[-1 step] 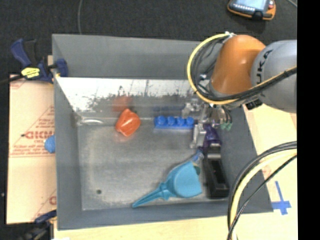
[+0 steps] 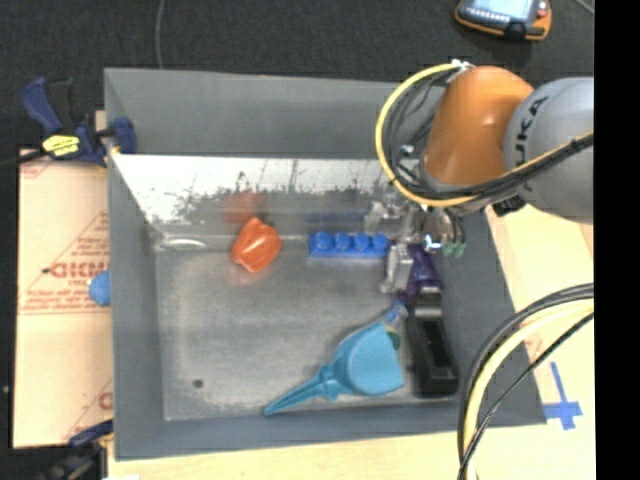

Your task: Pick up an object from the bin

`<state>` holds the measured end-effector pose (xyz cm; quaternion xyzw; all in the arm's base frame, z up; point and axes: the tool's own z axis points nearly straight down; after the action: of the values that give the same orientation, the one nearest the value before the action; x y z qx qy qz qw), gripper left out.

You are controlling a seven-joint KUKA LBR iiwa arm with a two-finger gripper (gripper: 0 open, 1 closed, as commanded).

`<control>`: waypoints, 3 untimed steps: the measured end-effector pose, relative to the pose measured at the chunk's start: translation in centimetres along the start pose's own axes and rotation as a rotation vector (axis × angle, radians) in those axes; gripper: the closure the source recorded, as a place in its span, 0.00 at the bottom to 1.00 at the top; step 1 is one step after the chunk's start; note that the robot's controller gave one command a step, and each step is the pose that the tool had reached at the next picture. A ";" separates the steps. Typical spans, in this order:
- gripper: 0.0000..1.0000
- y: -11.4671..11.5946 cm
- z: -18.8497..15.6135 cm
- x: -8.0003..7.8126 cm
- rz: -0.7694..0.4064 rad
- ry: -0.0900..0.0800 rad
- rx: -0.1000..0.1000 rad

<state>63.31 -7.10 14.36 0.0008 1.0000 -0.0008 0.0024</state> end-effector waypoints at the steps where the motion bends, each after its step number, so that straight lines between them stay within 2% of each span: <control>1: 0.00 1.6 7.4 -1.5 0.457 0.009 0.001; 2: 0.00 2.4 1.5 -1.6 0.303 -0.010 0.000; 3: 0.00 3.7 4.3 -0.9 0.586 0.006 0.002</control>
Offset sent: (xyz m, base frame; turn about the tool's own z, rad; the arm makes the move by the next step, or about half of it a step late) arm 0.0137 0.0256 -0.0170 0.3035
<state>64.25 -3.45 10.04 0.2897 0.9571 -0.0010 -0.0006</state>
